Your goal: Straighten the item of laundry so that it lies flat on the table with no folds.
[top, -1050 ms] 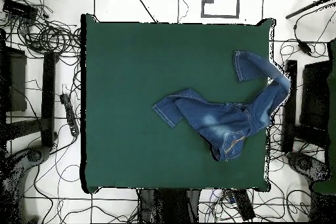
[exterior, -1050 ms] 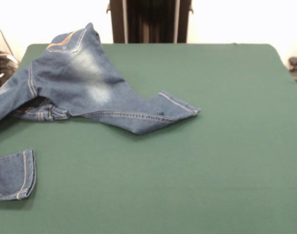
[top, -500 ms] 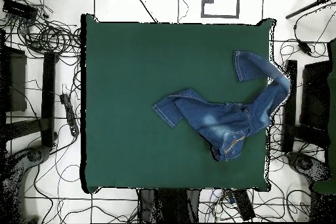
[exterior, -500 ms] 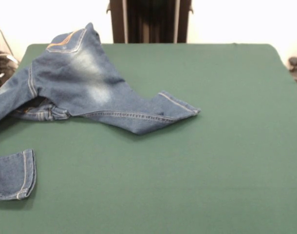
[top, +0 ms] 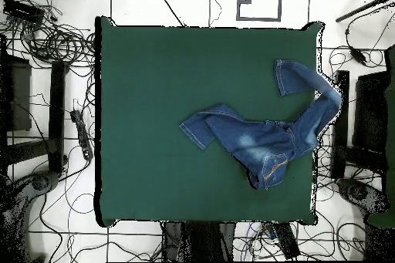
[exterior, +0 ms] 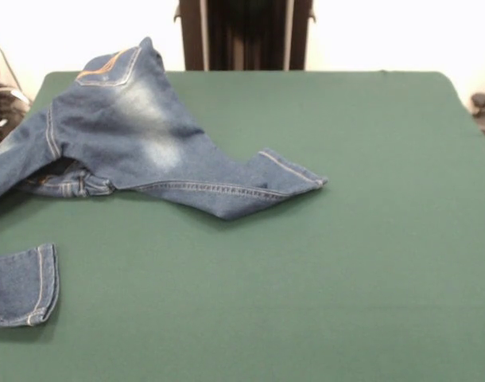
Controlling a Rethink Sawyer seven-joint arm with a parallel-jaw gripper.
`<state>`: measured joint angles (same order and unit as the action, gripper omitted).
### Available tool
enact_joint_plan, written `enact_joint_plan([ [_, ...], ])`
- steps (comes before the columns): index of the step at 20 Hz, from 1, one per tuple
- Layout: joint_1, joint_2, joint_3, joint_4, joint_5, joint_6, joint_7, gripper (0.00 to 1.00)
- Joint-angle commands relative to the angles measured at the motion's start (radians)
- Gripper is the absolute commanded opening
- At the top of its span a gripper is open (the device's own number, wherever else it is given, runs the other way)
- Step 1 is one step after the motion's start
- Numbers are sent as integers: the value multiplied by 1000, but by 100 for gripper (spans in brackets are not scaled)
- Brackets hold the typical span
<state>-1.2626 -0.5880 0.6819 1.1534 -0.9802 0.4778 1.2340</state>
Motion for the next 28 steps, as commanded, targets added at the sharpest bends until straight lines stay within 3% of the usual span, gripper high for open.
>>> enact_joint_plan([
  [1, 178, -55, -279, 236, -18, -115, 487, 100],
  [16, 362, -34, -615, 272, 72, -294, 674, 100],
  [21, 498, 3, -811, 270, 78, -385, 801, 100],
  [25, 624, 89, -1020, 271, 164, -509, 919, 100],
  [28, 662, 152, -1110, 285, 280, -606, 933, 100],
])
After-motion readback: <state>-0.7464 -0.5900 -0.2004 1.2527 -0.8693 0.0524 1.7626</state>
